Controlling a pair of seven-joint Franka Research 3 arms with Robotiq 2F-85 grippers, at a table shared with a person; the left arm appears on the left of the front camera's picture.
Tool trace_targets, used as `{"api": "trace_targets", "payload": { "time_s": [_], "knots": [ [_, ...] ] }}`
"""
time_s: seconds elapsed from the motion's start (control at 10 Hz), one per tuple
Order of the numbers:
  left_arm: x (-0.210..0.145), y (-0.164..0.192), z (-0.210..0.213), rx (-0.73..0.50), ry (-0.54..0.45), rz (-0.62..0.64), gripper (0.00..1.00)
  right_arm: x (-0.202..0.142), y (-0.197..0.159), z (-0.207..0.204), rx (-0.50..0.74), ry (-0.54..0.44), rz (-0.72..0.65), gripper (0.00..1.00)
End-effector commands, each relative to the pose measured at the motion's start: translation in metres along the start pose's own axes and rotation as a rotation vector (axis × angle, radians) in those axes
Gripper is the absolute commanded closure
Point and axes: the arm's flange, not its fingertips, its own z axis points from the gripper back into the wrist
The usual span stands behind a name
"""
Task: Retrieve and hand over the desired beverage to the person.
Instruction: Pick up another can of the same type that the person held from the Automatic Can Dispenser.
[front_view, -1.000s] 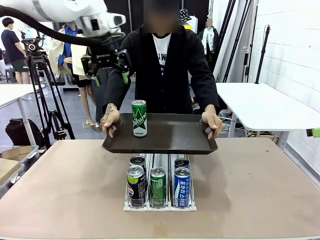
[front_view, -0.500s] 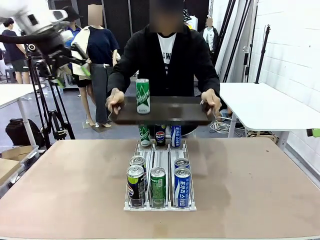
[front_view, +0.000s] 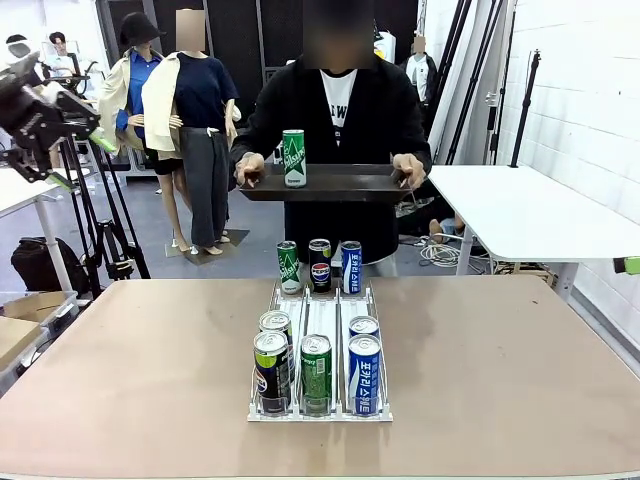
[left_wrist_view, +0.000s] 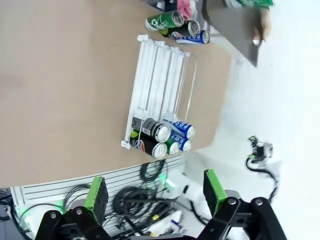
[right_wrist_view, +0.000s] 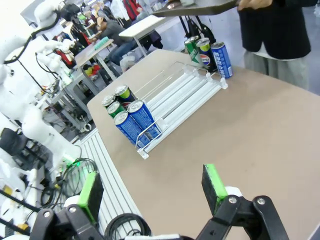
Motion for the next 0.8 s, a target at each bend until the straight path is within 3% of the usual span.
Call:
{"api": "trace_targets", "payload": {
  "time_s": [0.0, 0.3, 0.4, 0.7],
  "knots": [
    [-0.012, 0.030, 0.003, -0.129, -0.010, 0.018, 0.00, 0.001, 0.000, -0.002, 0.008, -0.014, 0.003, 0.00],
    [-0.015, 0.066, -0.017, -0.224, 0.039, 0.021, 0.00, 0.001, 0.000, -0.002, 0.008, -0.014, 0.003, 0.00],
    [-0.011, 0.082, -0.027, -0.266, 0.052, -0.029, 0.00, 0.001, 0.000, -0.002, 0.008, -0.014, 0.003, 0.00],
    [-0.001, 0.140, -0.051, -0.348, 0.034, -0.017, 0.00, 0.001, 0.000, -0.002, 0.008, -0.014, 0.003, 0.00]
  ]
}}
